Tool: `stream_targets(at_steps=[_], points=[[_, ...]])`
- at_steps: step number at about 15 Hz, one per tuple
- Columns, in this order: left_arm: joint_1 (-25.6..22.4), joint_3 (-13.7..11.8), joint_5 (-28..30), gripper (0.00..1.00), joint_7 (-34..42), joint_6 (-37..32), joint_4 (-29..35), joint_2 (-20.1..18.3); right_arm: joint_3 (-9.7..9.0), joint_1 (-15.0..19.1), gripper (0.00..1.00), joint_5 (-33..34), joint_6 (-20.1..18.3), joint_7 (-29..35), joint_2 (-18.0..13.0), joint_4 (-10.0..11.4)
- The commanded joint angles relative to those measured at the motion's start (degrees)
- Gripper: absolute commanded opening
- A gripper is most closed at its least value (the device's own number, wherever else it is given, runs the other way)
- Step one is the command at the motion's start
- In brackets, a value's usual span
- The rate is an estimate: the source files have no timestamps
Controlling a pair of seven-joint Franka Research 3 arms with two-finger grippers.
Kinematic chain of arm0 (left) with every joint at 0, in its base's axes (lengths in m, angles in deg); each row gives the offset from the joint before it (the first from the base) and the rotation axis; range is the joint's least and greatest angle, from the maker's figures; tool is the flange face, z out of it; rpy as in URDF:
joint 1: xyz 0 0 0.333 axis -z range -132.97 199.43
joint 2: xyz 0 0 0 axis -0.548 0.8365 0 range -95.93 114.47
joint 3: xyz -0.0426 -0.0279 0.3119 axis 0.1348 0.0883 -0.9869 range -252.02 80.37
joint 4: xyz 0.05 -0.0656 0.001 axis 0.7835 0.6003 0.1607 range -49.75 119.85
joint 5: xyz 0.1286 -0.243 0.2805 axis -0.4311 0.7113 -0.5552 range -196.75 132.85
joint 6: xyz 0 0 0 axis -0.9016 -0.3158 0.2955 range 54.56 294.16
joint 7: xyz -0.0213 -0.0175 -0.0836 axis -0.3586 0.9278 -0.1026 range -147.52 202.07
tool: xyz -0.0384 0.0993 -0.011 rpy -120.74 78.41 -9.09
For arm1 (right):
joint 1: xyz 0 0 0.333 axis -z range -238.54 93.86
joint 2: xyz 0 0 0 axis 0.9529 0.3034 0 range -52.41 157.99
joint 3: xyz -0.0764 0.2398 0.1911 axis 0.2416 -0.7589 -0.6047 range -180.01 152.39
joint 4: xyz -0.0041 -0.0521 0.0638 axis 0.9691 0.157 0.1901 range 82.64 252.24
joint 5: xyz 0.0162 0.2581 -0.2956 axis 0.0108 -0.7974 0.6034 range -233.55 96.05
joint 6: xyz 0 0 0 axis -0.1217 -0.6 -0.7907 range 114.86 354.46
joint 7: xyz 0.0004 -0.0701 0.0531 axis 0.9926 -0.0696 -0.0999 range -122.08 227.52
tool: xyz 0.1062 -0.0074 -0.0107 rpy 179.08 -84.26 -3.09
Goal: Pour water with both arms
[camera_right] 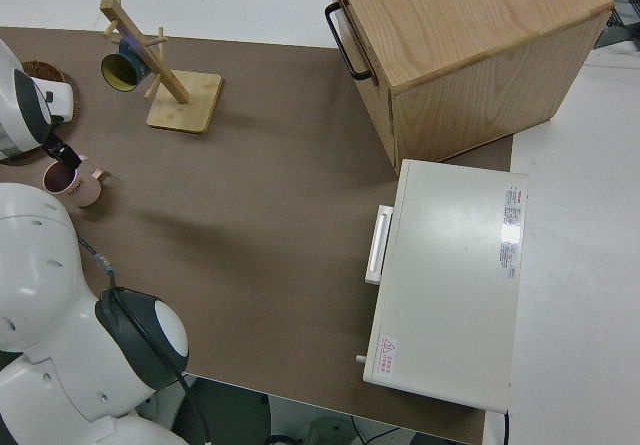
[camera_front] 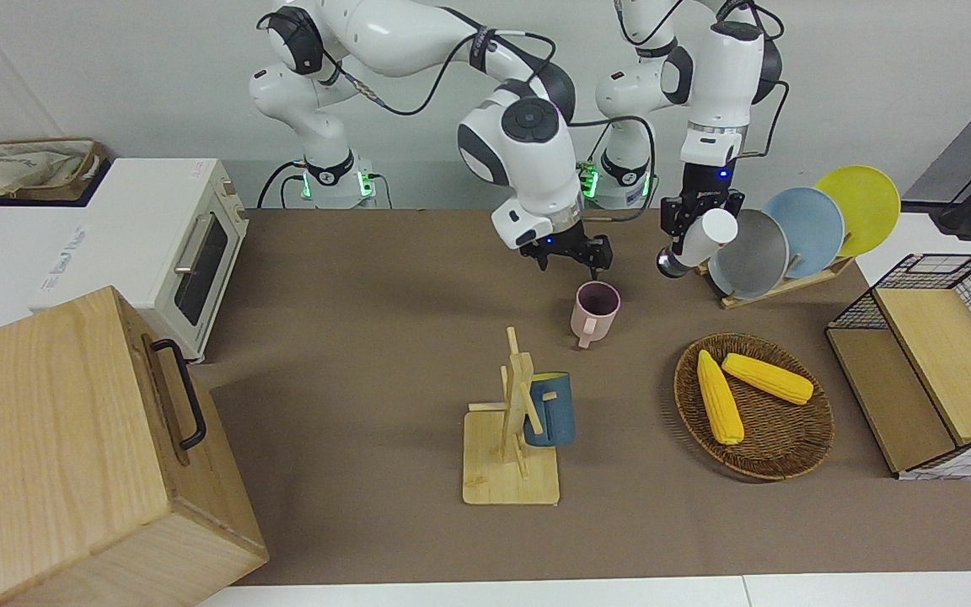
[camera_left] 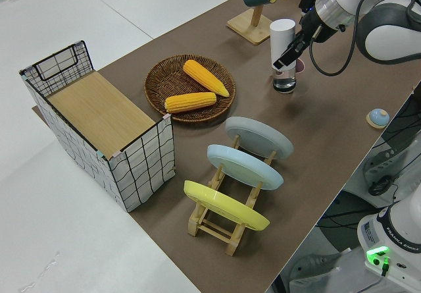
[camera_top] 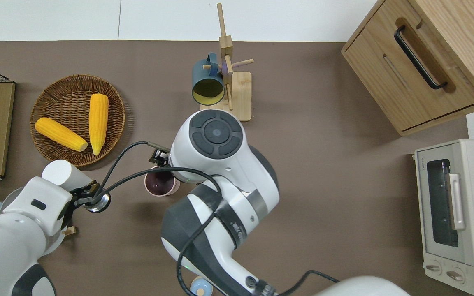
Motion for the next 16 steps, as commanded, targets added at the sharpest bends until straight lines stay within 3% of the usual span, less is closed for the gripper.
stream_targets(at_steps=[1,5,8,11,14,16], points=[[4.22,-0.45,-0.50,0.00,-1.20,0.50,2.65,-2.26,-0.65,6.63,0.992,1.18,-8.11,-2.16,-8.54,1.95],[8.08,-0.98,1.25,0.00,-0.67,-0.99,3.45,-2.26,-0.30,13.57,0.992,5.65,-18.04,-16.29,-13.21,1.95],[11.51,-1.07,3.72,0.00,-0.40,-1.52,4.50,-2.26,-0.30,20.77,0.992,8.82,-22.80,-29.12,-15.94,2.22],[13.54,-1.07,5.12,0.00,-0.32,-3.19,4.77,-1.99,-0.30,27.63,0.992,10.41,-24.74,-39.95,-18.57,2.92],[15.39,-1.07,6.01,0.00,-0.32,-3.80,5.03,-1.55,-0.30,32.03,0.992,12.43,-25.27,-47.59,-21.30,4.94],[15.48,-0.63,6.01,0.00,-0.32,-5.03,4.86,-1.12,-0.30,34.41,0.992,12.35,-26.32,-51.56,-21.92,5.03]])
